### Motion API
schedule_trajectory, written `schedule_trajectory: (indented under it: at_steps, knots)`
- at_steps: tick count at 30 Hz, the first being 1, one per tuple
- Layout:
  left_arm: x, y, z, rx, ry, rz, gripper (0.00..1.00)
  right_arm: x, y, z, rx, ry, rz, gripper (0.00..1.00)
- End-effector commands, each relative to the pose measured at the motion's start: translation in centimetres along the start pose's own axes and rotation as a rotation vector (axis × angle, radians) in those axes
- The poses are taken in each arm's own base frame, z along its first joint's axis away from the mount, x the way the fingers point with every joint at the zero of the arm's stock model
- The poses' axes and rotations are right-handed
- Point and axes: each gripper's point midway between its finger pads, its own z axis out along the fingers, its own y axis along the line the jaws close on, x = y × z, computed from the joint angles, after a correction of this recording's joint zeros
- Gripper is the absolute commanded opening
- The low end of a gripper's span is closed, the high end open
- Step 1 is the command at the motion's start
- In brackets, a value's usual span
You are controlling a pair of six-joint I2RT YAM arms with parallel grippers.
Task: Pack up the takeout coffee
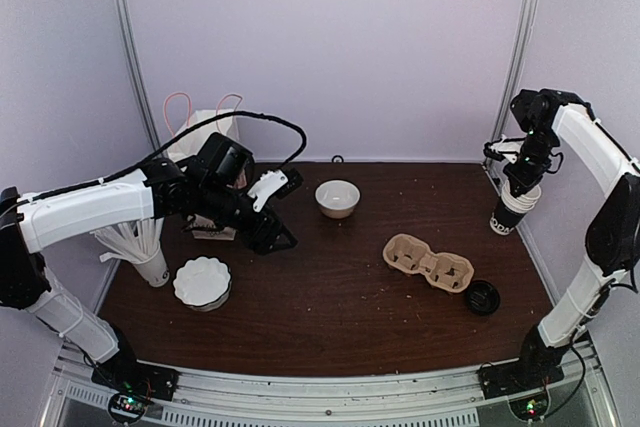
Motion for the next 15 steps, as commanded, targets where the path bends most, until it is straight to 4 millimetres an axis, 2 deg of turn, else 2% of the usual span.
schedule_trajectory:
  at_steps: [1,3,5,6,8,10,12,13,14,15]
  knots:
    - [-0.7,-0.3,-0.1,0.006,-0.008,0.025,0.68,-0.3,-0.2,0.6,0.051,0.049,-0.05,0.0]
    - [-0.6,-0.5,0.0,0.009,-0.003,0.025,0.68,-0.2,0.5,1.1,-0.018,0.061,-0.037,0.0]
    - [-0.5,-0.5,0.0,0.009,-0.001,0.026,0.69,0.3,0.6,1.8,-0.015,0.115,-0.064,0.0]
    - [-0.5,-0.5,0.1,0.009,0.002,0.025,0.69,0.6,1.4,1.9,-0.054,0.135,-0.082,0.0]
    - [-0.3,-0.6,0.1,0.011,0.012,0.025,0.69,-0.2,3.2,1.2,-0.181,0.08,-0.06,0.0]
    - [-0.2,-0.6,0.2,0.007,0.016,0.026,0.69,0.4,0.0,2.1,0.024,0.13,-0.06,0.0]
    - [-0.2,-0.6,0.3,0.01,0.02,0.026,0.69,-0.1,3.1,0.8,-0.174,0.072,-0.099,0.0]
    - [-0.1,-0.6,0.3,0.011,0.025,0.024,0.69,0.0,1.3,0.9,-0.082,0.097,-0.053,0.0]
    - [0.0,-0.6,0.4,0.007,0.027,0.024,0.69,0.5,-1.9,1.3,0.133,0.154,-0.041,0.0]
    - [0.0,-0.5,0.5,0.007,0.028,0.047,0.69,0.4,-2.8,1.3,0.208,0.156,-0.085,0.0]
